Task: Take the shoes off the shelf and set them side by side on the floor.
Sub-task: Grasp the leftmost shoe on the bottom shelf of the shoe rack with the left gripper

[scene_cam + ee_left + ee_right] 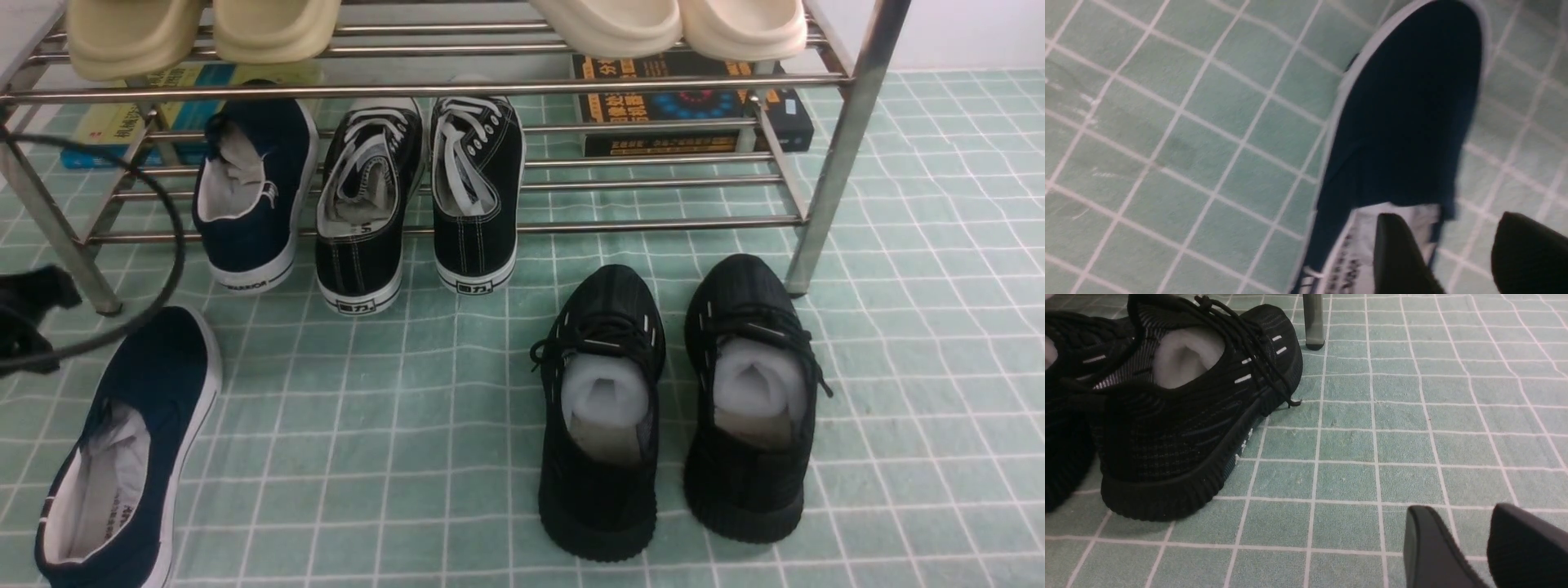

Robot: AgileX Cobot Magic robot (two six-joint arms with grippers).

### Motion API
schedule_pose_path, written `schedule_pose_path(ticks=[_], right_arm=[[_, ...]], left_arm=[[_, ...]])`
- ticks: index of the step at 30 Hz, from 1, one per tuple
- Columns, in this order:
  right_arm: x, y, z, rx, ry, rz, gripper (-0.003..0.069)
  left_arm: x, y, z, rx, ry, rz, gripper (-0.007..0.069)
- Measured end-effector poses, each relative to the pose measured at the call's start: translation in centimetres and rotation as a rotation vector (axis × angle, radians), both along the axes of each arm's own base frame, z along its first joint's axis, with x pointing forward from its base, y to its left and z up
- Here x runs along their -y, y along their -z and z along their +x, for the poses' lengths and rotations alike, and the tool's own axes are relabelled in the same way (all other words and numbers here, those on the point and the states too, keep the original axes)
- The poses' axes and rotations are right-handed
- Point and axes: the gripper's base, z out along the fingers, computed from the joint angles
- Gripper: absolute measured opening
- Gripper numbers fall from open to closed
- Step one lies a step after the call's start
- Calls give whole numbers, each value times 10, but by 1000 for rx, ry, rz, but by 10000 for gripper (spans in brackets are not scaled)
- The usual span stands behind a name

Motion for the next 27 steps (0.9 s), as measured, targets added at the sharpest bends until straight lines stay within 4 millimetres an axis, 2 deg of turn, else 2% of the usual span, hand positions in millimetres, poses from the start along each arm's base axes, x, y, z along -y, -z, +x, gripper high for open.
schedule_pose_path(ticks=[5,6,8,11,13,14,16,17,18,22,23,25,27], right_arm=[[0,0,0,0,0,0,239],[0,0,0,0,0,0,239],[0,0,0,0,0,1,239],[0,0,0,0,0,1,239],[0,0,0,0,0,1,239],[0,0,0,0,0,1,239],[0,0,0,0,0,1,240],[0,0,0,0,0,1,240],[0,0,0,0,0,1,240],[0,0,0,0,0,1,240],[0,0,0,0,0,1,240],[0,0,0,0,0,1,240],[0,0,0,0,0,1,240]], left_arm=[[2,-16,22,32,65,-25,47],[2,-17,23,33,65,-30,47],[5,-17,44,40,109,-80,1],[6,-15,63,46,143,-121,2],[7,-14,73,48,163,-133,11],[6,-11,87,50,181,-153,41],[6,-9,99,52,191,-166,78],[7,-7,107,53,204,-163,123],[7,-6,109,54,205,-164,130],[17,2,139,91,248,-126,300],[17,2,140,99,250,-120,307],[20,12,155,134,254,-85,376],[19,19,162,147,249,-70,394]])
